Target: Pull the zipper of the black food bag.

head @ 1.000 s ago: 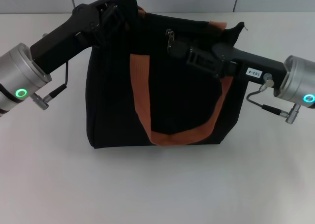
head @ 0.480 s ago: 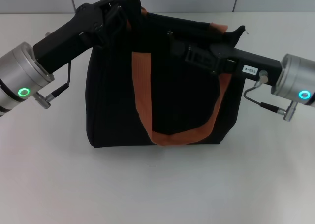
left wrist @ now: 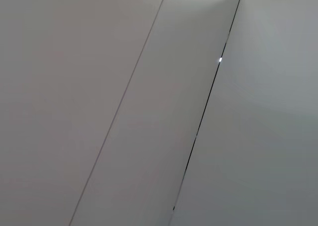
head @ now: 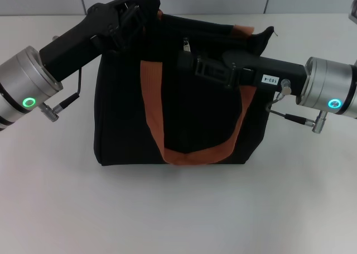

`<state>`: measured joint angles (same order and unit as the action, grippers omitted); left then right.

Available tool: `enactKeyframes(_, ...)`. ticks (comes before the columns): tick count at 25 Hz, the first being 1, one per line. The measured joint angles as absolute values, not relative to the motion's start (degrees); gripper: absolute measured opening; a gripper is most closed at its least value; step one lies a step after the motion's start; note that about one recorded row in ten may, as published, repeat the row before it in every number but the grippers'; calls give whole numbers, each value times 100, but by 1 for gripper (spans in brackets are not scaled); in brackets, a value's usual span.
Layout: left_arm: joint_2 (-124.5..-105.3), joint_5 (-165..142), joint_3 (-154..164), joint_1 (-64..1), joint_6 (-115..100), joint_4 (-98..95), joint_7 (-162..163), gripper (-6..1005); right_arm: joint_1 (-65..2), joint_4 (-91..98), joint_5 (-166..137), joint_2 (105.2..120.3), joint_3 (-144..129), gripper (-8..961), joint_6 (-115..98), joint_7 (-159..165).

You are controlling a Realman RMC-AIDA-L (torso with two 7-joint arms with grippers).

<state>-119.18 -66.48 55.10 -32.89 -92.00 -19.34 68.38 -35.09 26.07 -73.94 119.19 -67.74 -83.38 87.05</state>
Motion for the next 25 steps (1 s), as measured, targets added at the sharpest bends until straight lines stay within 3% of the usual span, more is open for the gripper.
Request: enactKeyframes(25,-11918,-6626,5511,-3295,-9139,-1907,6767,30,-3691,2580,-7601,11909,-6777,291,-8043,9453)
